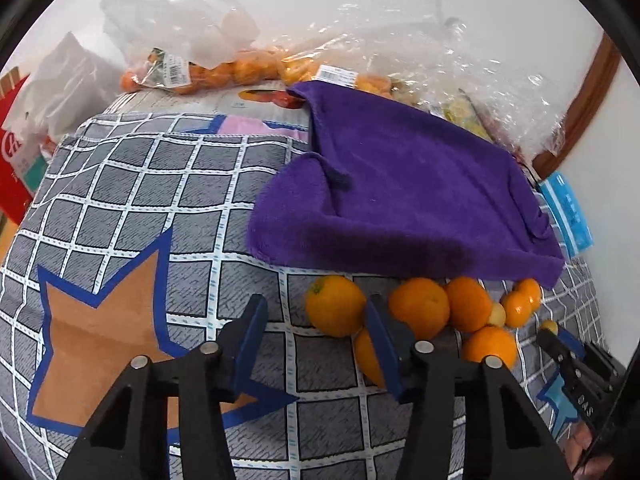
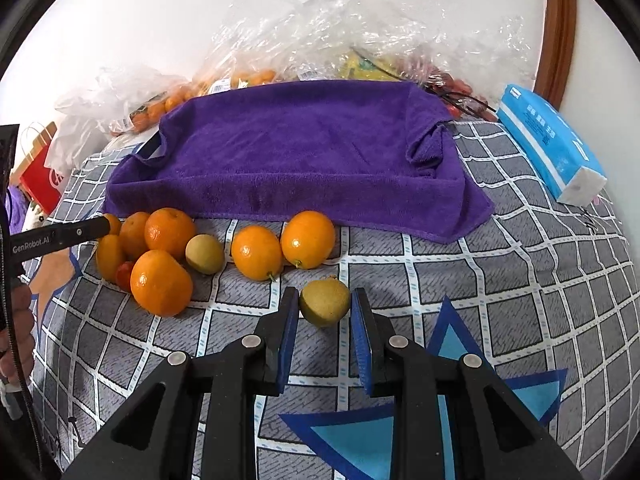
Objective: Organize fruits
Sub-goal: 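Grasp an orange in the fruit row with the left gripper, then lift the yellow fruit with the right gripper while the left gripper carries the orange over the towel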
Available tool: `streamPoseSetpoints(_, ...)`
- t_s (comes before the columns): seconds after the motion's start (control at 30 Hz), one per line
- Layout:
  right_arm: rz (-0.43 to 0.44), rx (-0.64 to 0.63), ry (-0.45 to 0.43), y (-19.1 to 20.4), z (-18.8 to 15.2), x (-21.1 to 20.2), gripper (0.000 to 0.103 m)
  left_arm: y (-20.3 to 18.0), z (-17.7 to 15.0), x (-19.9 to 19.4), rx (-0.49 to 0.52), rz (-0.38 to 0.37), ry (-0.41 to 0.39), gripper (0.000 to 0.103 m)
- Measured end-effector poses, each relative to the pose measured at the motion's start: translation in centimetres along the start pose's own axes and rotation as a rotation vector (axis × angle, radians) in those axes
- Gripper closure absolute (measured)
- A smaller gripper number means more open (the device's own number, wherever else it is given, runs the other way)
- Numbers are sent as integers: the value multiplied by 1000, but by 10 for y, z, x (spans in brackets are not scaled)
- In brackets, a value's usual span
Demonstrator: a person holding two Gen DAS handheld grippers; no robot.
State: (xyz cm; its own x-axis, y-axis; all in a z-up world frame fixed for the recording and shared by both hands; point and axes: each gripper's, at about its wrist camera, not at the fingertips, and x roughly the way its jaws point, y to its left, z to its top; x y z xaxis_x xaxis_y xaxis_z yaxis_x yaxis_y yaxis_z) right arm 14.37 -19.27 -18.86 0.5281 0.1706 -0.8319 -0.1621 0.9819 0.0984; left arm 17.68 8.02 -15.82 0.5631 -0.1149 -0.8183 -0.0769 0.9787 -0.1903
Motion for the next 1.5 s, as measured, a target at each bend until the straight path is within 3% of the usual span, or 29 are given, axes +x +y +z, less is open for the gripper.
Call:
streamPoseSetpoints(0.2, 9, -3, 15, 2, 2, 7, 77, 0, 2, 9, -29, -53, 34, 56)
streamPoseSetpoints(0.27, 9, -3, 18, 2, 2, 7, 77, -4, 1, 14, -23, -59, 45, 60)
streamPoseSetpoints(0.3, 8, -1, 17, 1, 2, 7, 77, -5, 1, 16, -25, -67, 49, 70)
streamPoseSetpoints(0.33, 7, 2, 17, 0, 2, 6, 77, -5, 1, 18, -30, -71, 58, 71)
streamPoseSetpoints(0.6, 8, 29, 10, -10, 3, 2, 77, -9, 3, 16, -35, -73, 59, 71)
streamPoseSetpoints(1.03, 7, 16, -53, -6, 9, -32, 77, -6, -3, -18, -37, -14, 16, 71)
streamPoseSetpoints(1.5, 11, 13, -125, -3, 28, -71, 77, -27, 0, -59, -27, -44, -30, 71)
